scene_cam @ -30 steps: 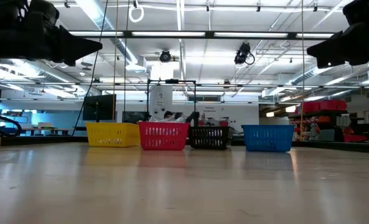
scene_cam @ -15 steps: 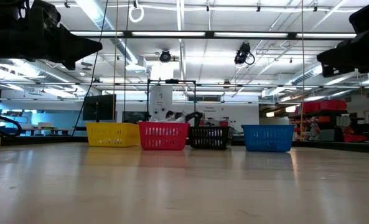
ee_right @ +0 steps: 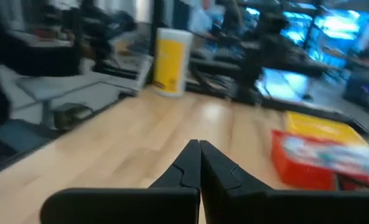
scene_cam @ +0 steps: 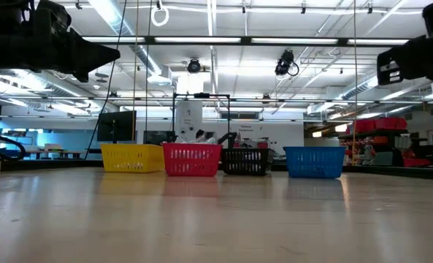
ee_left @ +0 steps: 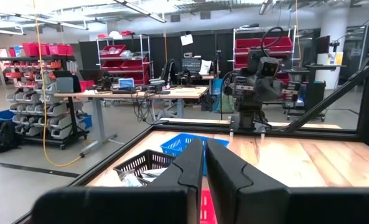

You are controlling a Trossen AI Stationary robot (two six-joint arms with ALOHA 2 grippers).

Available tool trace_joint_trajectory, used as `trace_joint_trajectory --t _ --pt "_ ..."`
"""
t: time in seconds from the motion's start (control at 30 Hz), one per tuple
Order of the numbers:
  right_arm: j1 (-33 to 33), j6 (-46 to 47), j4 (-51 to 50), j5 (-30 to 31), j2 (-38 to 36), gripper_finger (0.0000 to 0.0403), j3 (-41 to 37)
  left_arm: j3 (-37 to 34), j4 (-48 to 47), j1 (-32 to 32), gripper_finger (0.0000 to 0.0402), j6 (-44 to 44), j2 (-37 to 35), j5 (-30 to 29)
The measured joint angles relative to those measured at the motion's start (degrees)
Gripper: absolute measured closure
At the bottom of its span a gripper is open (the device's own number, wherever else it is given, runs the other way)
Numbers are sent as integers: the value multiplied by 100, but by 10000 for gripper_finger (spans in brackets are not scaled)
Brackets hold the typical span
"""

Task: Pick & Place Travel size toiletries
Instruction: Return to Home Position

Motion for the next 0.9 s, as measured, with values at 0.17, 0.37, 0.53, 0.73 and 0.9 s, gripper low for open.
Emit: trace_joint_trajectory --t 0.17,0.37,0.53,0.73,0.9 --pt "1 -225 585 -26 27 402 -190 0 1 0 379 -16 0 -2" --pt "0 -72 629 -163 142 402 -216 -2 0 0 378 -11 0 -1" --pt "0 34 640 -31 162 402 -216 -2 0 0 379 -1 0 0" --pt "0 5 655 -9 163 402 -216 -3 1 0 378 -2 0 -2" --pt "0 5 653 -9 163 402 -216 -4 0 0 377 18 0 0"
